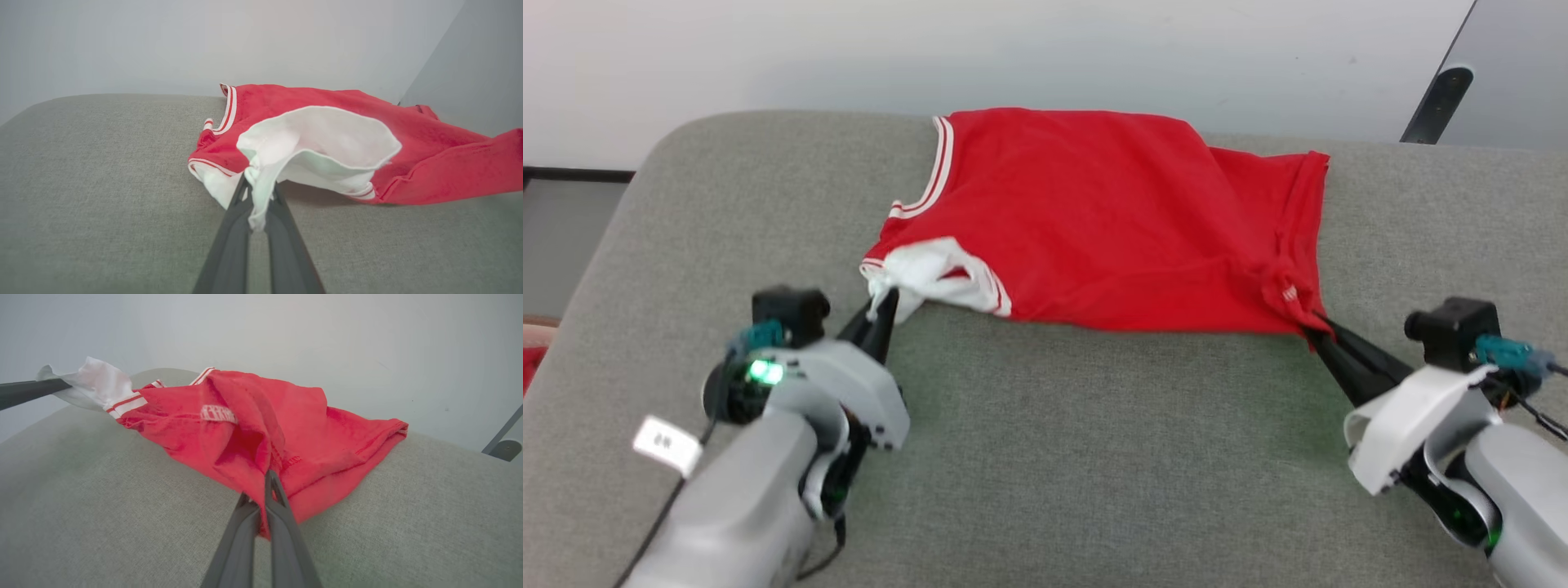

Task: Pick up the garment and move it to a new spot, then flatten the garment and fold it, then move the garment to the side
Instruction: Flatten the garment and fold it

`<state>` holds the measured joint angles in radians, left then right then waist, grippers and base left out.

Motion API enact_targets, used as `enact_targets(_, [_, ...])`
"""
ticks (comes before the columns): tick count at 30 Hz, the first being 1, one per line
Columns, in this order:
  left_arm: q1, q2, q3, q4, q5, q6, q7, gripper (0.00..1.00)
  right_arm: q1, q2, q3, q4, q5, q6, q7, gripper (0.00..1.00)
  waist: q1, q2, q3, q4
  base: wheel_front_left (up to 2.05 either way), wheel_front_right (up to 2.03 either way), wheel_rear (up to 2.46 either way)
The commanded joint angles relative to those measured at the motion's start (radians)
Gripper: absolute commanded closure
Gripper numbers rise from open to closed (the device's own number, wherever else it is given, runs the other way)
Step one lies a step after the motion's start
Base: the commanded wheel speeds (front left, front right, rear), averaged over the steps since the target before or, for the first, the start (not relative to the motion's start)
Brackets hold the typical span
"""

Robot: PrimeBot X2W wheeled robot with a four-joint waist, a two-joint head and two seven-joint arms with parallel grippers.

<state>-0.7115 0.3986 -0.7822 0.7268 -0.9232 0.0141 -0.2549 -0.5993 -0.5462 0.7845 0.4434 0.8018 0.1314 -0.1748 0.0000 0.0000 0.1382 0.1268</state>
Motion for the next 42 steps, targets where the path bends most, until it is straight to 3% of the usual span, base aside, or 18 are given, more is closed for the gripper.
enact_targets(1, [0.04,0.015,-0.001,-0.044,0.0,0.021,-0.001,1.0,0.034,-0.01,-0.019,-0.021,-0.005,-0.001,0.01,1.0,0.0,0.0,0.003,0.003,0.0,0.0,0.0])
enact_targets(17, [0.314,0.162,-0.039,-0.438,-0.017,0.186,0.089,1.0,0.26,-0.123,-0.066,-0.276,-0.029,-0.001,0.132,1.0,0.0,0.0,0.008,0.02,0.0,0.0,0.0])
enact_targets(21, [0.375,0.197,-0.044,-0.548,-0.029,0.243,0.125,1.0,0.324,-0.164,-0.078,-0.337,-0.018,-0.001,0.162,1.0,0.0,0.0,0.012,0.024,0.0,0.0,0.0])
enact_targets(34, [0.535,0.339,-0.054,-0.845,-0.075,0.386,0.247,1.0,0.509,-0.264,-0.207,-0.45,0.038,-0.001,0.265,1.0,0.0,0.0,0.03,0.021,0.0,0.0,0.0])
enact_targets(42, [0.487,0.443,-0.011,-0.993,-0.02,0.48,0.283,1.0,0.548,-0.231,-0.354,-0.494,0.051,-0.001,0.304,1.0,0.0,0.0,0.047,0.004,0.0,0.0,0.0])
